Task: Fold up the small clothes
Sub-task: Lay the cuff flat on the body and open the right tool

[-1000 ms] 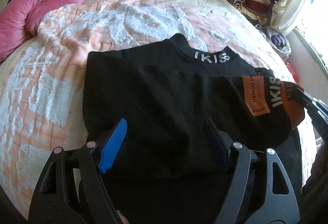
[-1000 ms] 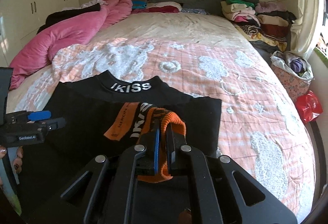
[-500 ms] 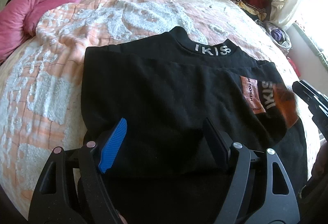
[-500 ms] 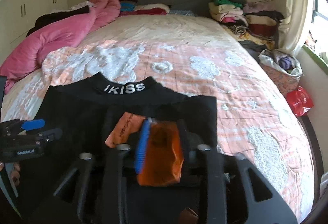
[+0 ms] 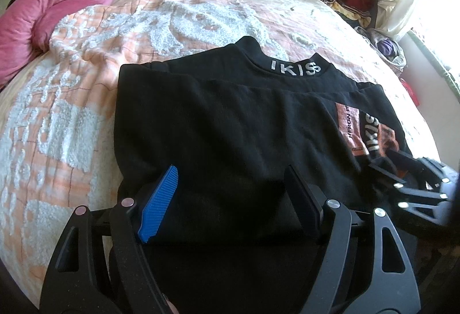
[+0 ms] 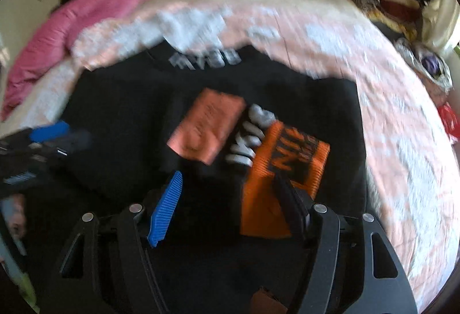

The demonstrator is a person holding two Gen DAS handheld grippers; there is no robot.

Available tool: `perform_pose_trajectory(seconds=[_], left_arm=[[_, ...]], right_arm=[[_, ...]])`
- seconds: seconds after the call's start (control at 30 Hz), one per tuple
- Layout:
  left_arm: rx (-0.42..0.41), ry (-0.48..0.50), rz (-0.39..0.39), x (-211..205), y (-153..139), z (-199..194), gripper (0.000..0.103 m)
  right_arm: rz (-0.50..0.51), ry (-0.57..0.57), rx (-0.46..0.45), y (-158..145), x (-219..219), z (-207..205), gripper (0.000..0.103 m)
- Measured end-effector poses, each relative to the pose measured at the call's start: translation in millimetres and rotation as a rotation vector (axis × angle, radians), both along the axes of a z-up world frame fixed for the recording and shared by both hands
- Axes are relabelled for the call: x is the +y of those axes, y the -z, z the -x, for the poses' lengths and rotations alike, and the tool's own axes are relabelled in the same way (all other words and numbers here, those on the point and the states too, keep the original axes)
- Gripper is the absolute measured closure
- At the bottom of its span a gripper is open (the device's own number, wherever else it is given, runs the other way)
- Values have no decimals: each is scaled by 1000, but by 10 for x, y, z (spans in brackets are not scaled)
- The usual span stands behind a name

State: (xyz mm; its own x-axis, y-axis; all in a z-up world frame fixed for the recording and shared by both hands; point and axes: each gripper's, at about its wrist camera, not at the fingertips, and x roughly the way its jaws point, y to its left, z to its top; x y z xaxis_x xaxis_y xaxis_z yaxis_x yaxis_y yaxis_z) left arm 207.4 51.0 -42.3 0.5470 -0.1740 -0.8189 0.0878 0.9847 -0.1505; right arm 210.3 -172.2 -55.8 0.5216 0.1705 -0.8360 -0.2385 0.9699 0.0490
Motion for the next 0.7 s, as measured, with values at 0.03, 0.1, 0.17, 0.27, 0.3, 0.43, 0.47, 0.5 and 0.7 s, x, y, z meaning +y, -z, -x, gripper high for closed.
perform_pose_trajectory(seconds=[0.03,0.1,0.17,0.27,0.3,0.43,0.47,0.5,0.7], left_arm=[[0,0,1,5,-7,10,34],[-5,1,3,15,-20,35,34],[-7,-2,7,30,-43,55,34],[-19,-4,11,45,-93,95,34],[-23,-6,13,52,-108,108,34],[-40,-23,15,86,-173,172,29],[-48,-28,14,98,-200,198,27],[-55,-32,14,106,-220,220,22],[-101,-56,16,172,-405,389,9]], right_arm=[[-10,2,-5,9,-4,10,39],[-13,-1,-17,-32,-4,43,39],[-27,1,-37,-95,-24,82,39],[-50,5,-77,-171,-114,160,37],[-63,10,-90,-207,-145,202,37],[-94,26,-113,-311,-236,281,26],[-97,28,-118,-333,-254,304,22],[-100,29,-124,-361,-272,328,18],[-119,36,-167,-500,-330,496,9]])
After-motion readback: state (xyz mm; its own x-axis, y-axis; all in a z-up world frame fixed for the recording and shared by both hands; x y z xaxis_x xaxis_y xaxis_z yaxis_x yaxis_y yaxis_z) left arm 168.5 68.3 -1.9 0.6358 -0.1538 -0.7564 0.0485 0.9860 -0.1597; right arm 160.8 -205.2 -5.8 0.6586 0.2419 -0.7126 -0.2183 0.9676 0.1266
